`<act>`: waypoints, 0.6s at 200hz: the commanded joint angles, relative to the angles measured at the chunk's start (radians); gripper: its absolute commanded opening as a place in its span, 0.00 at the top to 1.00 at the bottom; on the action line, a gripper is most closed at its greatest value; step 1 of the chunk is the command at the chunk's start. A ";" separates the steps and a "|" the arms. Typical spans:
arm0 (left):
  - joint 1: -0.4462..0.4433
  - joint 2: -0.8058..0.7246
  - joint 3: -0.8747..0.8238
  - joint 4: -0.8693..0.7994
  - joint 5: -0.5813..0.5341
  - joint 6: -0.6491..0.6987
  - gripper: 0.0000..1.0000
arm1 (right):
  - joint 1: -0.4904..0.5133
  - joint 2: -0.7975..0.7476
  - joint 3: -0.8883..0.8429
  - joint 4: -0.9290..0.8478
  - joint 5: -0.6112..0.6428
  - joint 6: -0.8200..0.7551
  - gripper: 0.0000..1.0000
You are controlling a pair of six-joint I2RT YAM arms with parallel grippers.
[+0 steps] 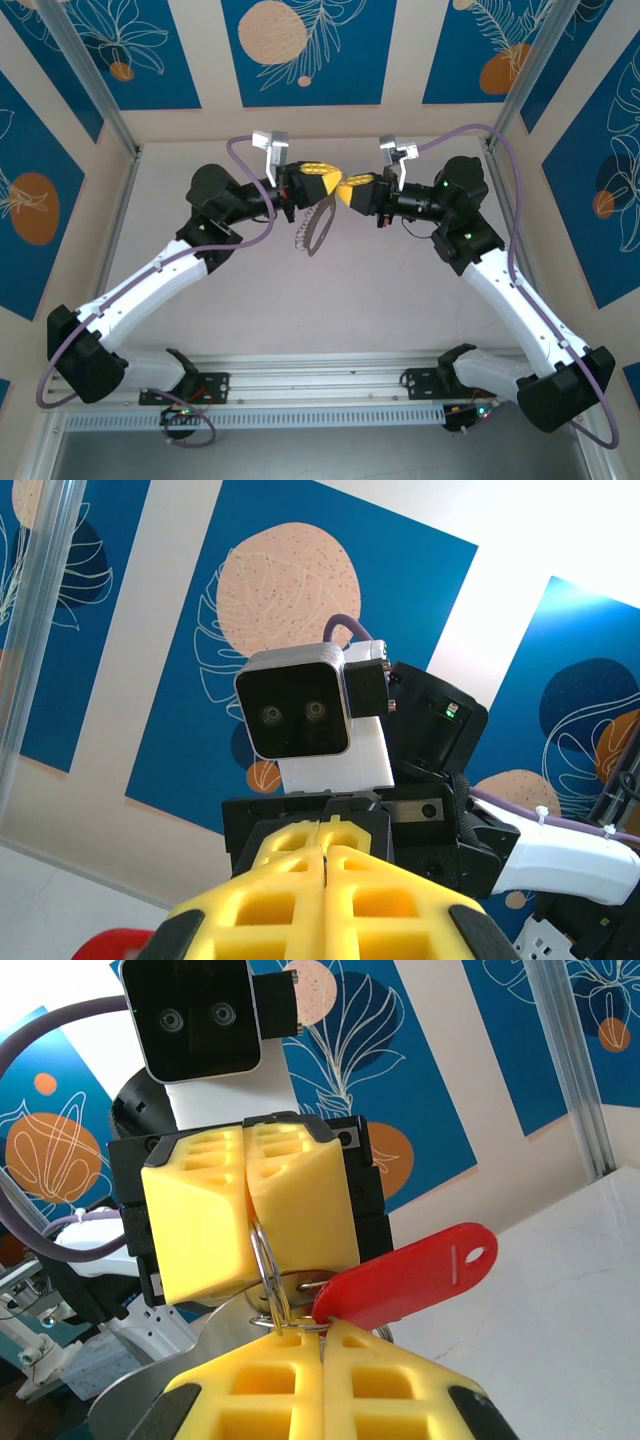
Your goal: Put the keys on the keyring
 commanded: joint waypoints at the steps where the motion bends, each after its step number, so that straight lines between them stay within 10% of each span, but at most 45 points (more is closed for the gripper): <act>1: -0.022 0.014 0.013 0.056 0.011 0.001 1.00 | 0.033 0.017 0.022 -0.024 -0.023 -0.028 1.00; 40: -0.023 0.017 0.014 0.057 0.012 0.001 1.00 | 0.036 0.016 0.024 -0.034 -0.034 -0.032 1.00; 120: -0.025 0.008 0.010 0.053 -0.003 0.007 1.00 | -0.051 -0.103 -0.027 -0.161 -0.017 -0.086 0.64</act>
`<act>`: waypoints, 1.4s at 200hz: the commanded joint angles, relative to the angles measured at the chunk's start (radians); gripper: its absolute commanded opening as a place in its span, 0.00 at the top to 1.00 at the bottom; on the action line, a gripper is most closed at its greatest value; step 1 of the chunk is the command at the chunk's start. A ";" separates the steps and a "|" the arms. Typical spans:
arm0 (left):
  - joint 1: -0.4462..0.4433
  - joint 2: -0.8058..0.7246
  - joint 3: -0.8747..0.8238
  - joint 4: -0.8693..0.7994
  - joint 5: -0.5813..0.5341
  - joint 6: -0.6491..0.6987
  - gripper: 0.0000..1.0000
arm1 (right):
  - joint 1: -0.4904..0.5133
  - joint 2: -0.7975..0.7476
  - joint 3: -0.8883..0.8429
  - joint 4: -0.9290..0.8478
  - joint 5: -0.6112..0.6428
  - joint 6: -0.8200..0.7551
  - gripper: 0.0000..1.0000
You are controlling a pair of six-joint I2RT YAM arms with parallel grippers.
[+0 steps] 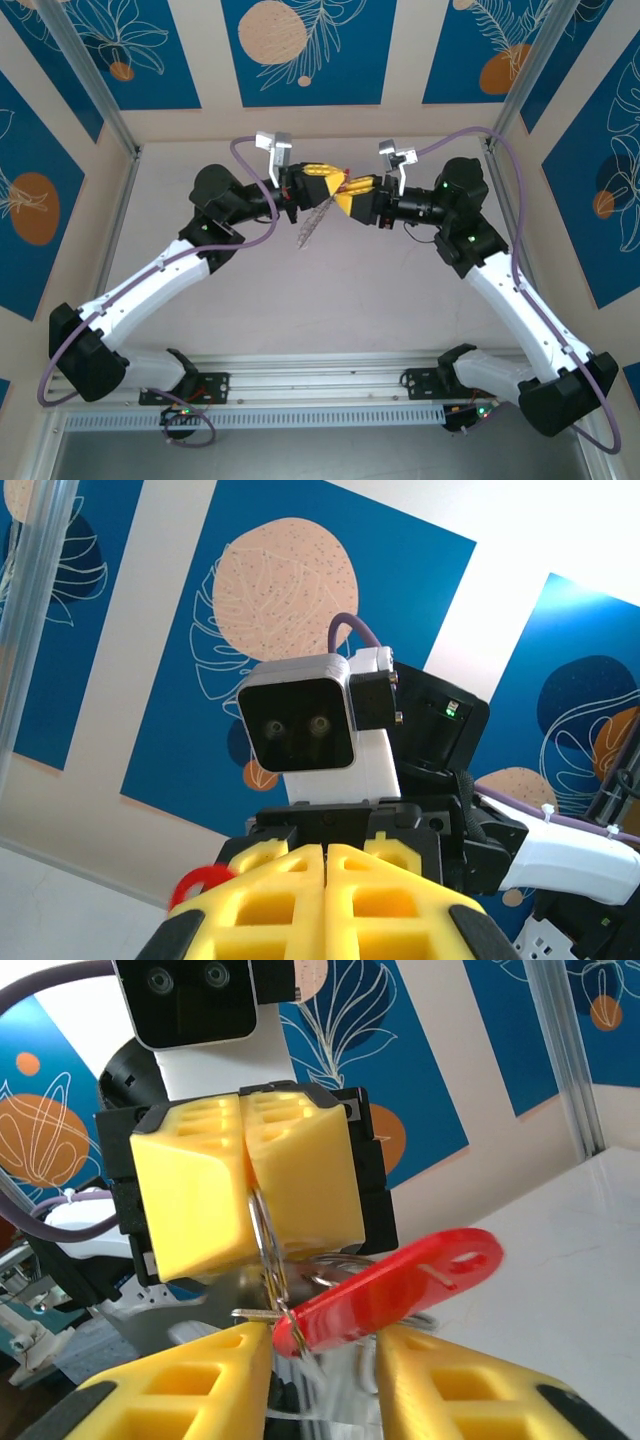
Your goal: Put the keys on the keyring
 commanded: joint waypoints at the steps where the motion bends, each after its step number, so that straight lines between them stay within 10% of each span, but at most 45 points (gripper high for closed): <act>1: -0.015 -0.002 0.010 0.046 -0.003 0.007 1.00 | -0.036 -0.069 -0.029 -0.057 -0.018 -0.022 0.64; 91: -0.016 0.002 0.009 0.078 -0.009 -0.015 1.00 | -0.194 -0.182 -0.092 0.007 -0.045 0.097 0.64; 280: -0.020 -0.003 0.007 0.088 -0.013 -0.028 1.00 | -0.024 -0.033 0.039 0.151 0.013 0.143 0.65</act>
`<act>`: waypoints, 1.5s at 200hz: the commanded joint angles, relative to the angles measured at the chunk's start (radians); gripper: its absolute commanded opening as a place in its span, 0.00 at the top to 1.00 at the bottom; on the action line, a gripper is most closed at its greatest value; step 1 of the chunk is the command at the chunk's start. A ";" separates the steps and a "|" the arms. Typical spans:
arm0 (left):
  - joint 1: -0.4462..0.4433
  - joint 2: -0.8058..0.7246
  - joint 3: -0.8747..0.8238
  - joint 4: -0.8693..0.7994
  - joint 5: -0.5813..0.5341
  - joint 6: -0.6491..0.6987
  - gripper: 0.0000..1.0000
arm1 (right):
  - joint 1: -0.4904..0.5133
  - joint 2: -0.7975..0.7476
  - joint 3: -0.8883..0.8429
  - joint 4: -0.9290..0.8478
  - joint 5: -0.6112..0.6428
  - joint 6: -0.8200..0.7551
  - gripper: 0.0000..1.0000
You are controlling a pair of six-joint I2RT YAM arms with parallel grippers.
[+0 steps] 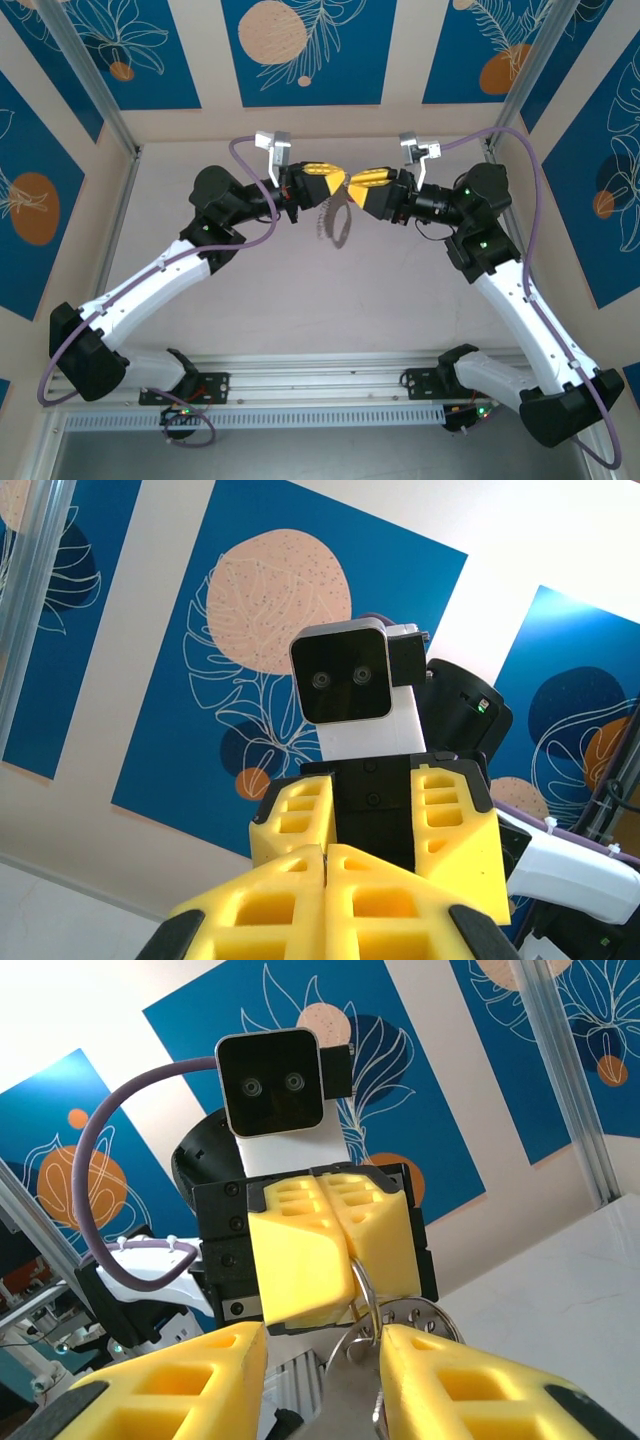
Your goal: Put the keys on the keyring
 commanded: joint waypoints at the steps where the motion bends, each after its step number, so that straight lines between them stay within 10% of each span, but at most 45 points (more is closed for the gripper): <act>1: -0.014 -0.004 0.007 0.057 -0.001 -0.004 1.00 | 0.009 0.008 0.037 0.015 0.022 -0.022 0.65; 189: -0.026 -0.004 0.010 -0.007 -0.028 0.027 1.00 | 0.033 0.033 0.102 -0.116 0.038 -0.108 1.00; 230: -0.025 -0.044 0.051 -0.190 -0.058 0.152 0.42 | 0.020 0.058 0.223 -0.467 0.060 -0.333 1.00; 300: -0.006 -0.077 0.147 -0.511 -0.040 0.385 0.31 | 0.013 0.139 0.376 -0.854 0.099 -0.620 1.00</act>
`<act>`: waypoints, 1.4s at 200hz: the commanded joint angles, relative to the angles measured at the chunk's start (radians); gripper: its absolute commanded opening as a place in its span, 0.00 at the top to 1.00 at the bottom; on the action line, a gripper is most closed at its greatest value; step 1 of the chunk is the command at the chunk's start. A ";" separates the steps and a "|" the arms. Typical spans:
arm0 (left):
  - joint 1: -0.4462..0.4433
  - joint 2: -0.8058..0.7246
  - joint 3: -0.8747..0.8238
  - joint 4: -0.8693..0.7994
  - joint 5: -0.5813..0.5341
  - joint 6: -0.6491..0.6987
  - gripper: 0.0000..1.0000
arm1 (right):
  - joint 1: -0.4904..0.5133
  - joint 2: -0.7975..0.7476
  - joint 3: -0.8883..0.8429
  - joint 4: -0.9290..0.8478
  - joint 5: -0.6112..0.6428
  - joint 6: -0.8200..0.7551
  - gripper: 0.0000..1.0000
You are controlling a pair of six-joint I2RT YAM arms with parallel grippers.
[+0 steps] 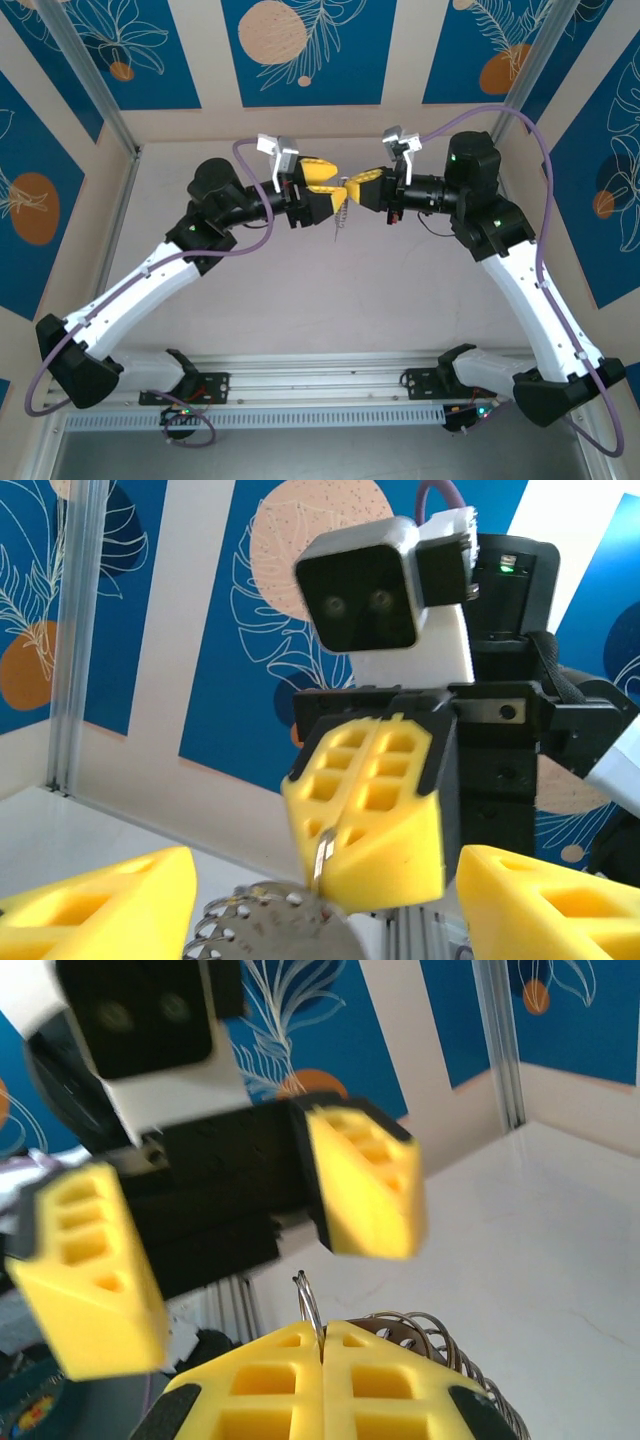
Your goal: Put the keys on the keyring
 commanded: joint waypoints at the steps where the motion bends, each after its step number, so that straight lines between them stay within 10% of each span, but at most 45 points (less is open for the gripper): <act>1: 0.010 -0.023 0.064 -0.151 0.016 0.122 0.31 | -0.003 0.020 0.050 -0.170 0.013 -0.136 1.00; 75: 0.061 0.025 0.165 -0.400 0.127 0.285 0.57 | -0.001 0.047 0.095 -0.285 -0.016 -0.242 1.00; 225: 0.075 0.122 0.206 -0.388 0.262 0.262 0.59 | 0.007 0.050 0.062 -0.249 -0.064 -0.232 1.00; 280: 0.075 0.138 0.195 -0.310 0.313 0.206 0.84 | 0.008 0.052 0.057 -0.235 -0.076 -0.222 1.00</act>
